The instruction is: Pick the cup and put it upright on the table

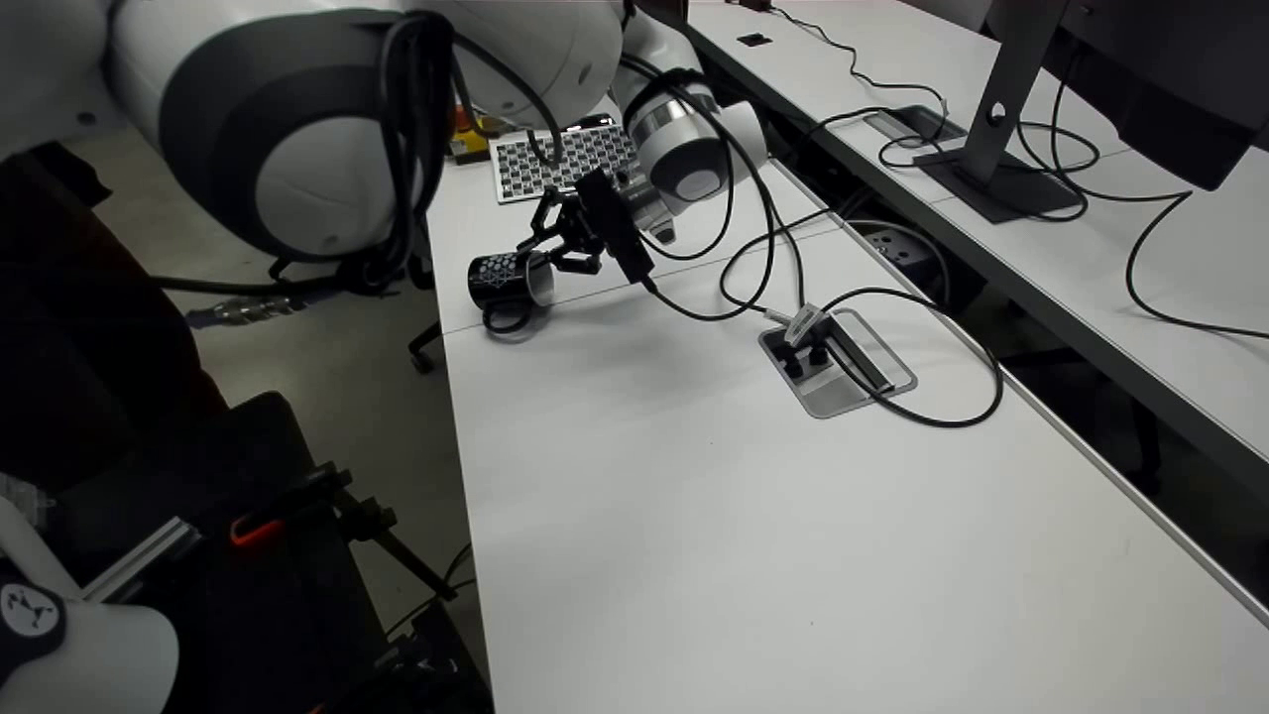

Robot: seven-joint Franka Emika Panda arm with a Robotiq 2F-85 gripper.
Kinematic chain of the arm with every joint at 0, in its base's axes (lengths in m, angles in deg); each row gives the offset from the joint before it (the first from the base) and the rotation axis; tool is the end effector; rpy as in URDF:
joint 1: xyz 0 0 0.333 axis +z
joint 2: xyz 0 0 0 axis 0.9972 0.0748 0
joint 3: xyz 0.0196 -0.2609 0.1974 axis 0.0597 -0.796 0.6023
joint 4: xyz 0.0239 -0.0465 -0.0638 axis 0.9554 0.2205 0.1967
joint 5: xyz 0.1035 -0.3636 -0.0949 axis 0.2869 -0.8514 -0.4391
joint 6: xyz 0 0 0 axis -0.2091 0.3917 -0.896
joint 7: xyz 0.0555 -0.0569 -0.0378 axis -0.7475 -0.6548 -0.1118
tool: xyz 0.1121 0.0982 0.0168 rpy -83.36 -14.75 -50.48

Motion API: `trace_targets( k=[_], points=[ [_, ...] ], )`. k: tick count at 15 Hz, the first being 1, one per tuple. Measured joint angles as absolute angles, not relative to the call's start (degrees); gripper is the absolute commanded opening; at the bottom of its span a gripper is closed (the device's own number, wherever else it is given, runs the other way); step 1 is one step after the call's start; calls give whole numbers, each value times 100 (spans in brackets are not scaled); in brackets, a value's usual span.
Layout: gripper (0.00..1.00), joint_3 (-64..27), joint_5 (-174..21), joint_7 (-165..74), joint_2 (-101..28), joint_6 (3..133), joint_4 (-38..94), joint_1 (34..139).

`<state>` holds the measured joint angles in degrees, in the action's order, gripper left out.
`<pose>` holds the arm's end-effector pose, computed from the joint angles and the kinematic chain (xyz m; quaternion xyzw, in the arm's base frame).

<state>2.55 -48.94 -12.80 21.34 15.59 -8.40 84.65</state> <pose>0.6311 0.1932 0.0416 -0.8275 -0.2289 0.3196 0.4009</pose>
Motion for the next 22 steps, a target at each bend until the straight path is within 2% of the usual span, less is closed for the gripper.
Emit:
trace_targets(
  k=[1, 22],
  points=[
    [3, 267, -4862, -1303, 2137, 1540, -849, 8461],
    [2, 231, -4857, -1445, 2027, 1785, -1278, 8356]
  ],
)
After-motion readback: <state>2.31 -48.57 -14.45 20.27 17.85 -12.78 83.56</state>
